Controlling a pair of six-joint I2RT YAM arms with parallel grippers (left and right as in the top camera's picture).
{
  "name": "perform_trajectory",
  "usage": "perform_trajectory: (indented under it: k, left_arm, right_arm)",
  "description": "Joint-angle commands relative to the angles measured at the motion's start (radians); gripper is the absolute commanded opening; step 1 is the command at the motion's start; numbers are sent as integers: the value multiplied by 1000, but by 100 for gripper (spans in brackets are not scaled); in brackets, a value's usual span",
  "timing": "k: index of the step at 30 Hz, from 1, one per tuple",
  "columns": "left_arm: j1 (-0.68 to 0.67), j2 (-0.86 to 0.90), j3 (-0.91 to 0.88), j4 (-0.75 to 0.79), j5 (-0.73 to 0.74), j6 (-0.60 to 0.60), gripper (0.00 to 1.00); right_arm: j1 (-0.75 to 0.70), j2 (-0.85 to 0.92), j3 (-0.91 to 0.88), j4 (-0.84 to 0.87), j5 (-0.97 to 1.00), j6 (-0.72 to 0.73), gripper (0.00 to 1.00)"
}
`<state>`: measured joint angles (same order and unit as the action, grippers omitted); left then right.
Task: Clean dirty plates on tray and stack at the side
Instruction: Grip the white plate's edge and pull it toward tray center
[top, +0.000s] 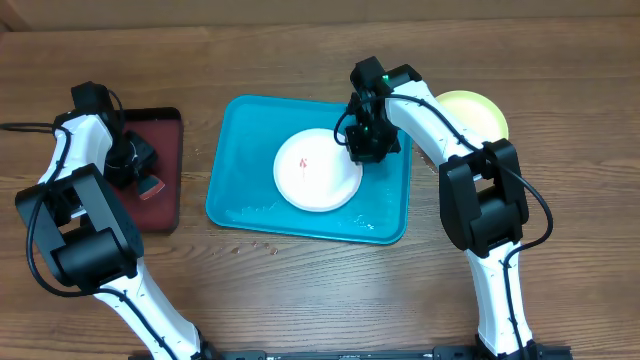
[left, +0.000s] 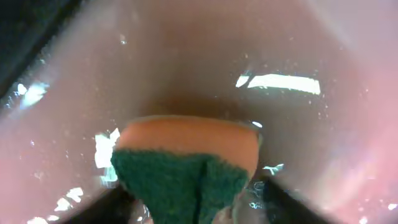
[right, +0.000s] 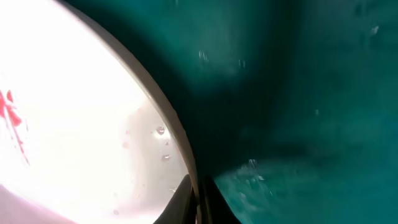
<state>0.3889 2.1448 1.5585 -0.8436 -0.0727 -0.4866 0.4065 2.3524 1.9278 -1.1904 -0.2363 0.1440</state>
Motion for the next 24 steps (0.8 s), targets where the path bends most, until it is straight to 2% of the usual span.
perform_trajectory:
  k: [1, 9, 18, 23, 24]
  left_arm:
    - [5, -19, 8, -21, 23, 4, 100]
    - [5, -18, 8, -115, 134, 4, 100]
    - [5, -19, 8, -103, 113, 5, 97]
    - [5, -18, 8, -74, 114, 15, 86]
    - [5, -19, 8, -71, 113, 15, 81]
  right_arm:
    - [-2, -33, -5, 38, -19, 102, 4]
    - [0, -33, -5, 88, -3, 123, 4]
    - [31, -32, -93, 160, 7, 123, 4]
    - [37, -32, -95, 145, 7, 123, 4]
    - [38, -32, -95, 143, 7, 123, 4]
